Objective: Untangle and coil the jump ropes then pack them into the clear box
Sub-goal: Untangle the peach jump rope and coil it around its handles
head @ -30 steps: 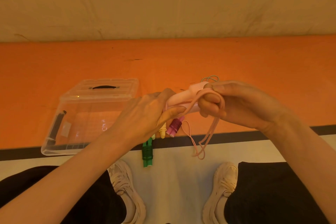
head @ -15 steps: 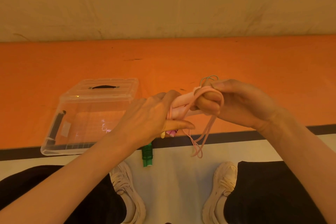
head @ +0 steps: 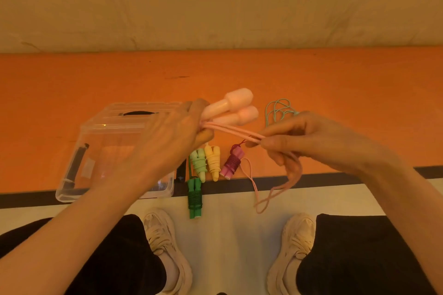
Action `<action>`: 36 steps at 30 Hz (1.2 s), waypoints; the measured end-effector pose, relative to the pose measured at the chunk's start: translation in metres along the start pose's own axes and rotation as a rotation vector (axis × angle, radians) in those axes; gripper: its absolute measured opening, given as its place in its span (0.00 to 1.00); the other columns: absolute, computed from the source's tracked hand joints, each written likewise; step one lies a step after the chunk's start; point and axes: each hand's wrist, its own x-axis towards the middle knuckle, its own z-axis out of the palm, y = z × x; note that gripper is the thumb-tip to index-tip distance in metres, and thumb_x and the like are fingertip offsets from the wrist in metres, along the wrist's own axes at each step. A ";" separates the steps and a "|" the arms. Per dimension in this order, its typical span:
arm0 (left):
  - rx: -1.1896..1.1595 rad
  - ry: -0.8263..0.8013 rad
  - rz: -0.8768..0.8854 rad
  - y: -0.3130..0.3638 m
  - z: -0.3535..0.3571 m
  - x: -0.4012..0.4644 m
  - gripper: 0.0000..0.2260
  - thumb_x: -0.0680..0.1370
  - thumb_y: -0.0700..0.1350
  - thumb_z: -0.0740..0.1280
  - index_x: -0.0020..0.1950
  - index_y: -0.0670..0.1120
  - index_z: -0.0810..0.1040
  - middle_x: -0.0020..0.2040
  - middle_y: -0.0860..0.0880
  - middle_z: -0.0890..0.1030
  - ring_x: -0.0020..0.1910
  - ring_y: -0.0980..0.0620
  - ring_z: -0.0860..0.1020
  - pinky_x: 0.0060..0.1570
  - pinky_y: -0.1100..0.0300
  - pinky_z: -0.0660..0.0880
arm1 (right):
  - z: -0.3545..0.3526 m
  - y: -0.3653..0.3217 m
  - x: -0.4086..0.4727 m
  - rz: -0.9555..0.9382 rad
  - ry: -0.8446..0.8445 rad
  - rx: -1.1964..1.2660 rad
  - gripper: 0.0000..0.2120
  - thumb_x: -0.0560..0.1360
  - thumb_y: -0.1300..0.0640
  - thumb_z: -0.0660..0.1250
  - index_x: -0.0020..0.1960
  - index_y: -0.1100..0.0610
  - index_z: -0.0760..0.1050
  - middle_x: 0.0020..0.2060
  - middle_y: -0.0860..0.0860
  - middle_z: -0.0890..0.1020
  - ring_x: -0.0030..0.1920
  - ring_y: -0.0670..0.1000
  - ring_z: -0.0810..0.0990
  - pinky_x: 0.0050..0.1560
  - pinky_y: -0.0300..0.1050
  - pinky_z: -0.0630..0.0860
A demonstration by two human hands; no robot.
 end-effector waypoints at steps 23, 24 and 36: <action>0.127 -0.016 0.365 0.020 0.027 -0.017 0.30 0.78 0.56 0.51 0.70 0.36 0.69 0.33 0.49 0.78 0.20 0.52 0.70 0.16 0.63 0.61 | -0.033 0.001 0.049 -0.333 0.885 -0.399 0.03 0.73 0.58 0.71 0.43 0.58 0.81 0.29 0.43 0.77 0.30 0.37 0.74 0.34 0.29 0.66; 0.103 0.013 0.373 0.022 0.030 -0.019 0.31 0.78 0.56 0.52 0.72 0.34 0.66 0.33 0.48 0.78 0.20 0.51 0.70 0.15 0.62 0.64 | -0.033 0.004 0.053 -0.316 0.880 -0.422 0.04 0.73 0.57 0.71 0.43 0.57 0.81 0.28 0.43 0.76 0.29 0.37 0.73 0.33 0.29 0.65; 0.084 0.003 0.546 0.037 0.031 -0.026 0.25 0.74 0.66 0.57 0.54 0.47 0.77 0.37 0.52 0.77 0.30 0.53 0.76 0.26 0.62 0.64 | -0.037 0.015 0.060 -0.185 0.789 -0.546 0.06 0.75 0.51 0.68 0.41 0.49 0.81 0.28 0.46 0.75 0.29 0.45 0.67 0.34 0.46 0.65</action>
